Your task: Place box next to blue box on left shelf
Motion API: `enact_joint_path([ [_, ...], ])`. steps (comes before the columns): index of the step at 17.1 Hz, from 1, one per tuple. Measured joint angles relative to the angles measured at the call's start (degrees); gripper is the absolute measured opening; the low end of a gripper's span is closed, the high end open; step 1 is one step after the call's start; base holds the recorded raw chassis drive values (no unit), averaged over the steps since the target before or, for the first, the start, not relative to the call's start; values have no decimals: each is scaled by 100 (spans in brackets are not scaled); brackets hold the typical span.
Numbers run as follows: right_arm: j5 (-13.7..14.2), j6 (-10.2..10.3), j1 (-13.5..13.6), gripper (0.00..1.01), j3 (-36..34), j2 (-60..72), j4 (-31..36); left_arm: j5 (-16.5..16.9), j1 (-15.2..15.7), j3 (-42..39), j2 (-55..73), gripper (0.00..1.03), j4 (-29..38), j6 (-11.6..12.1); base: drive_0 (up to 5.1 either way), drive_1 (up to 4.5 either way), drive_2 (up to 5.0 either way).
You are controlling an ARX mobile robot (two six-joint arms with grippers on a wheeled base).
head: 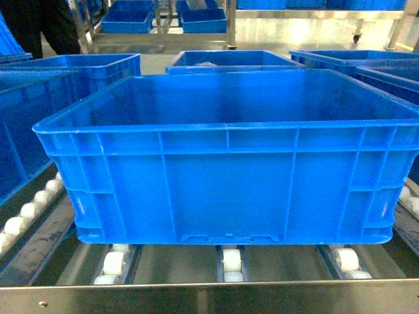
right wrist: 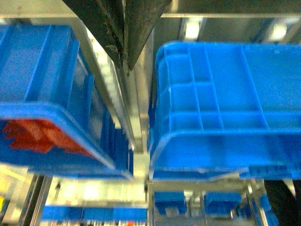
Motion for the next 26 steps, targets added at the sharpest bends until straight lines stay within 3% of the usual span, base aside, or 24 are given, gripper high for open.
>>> enact_joint_path([
  [12,-7,-2,0,2,0,-120,46,9,0,-2,-205,1,26,7,0,0,0],
  [13,-7,-7,0,7,0,-120,46,7,0,-2,-203,5,26,4,0,0,0],
  [20,-7,-7,0,97,0,-120,46,9,0,-2,-205,95,26,4,0,0,0],
  [22,-7,-2,0,100,0,-120,46,7,0,0,-205,100,26,15,0,0,0],
  [26,-7,-4,0,97,0,-120,46,7,0,-2,-205,97,26,20,0,0,0],
])
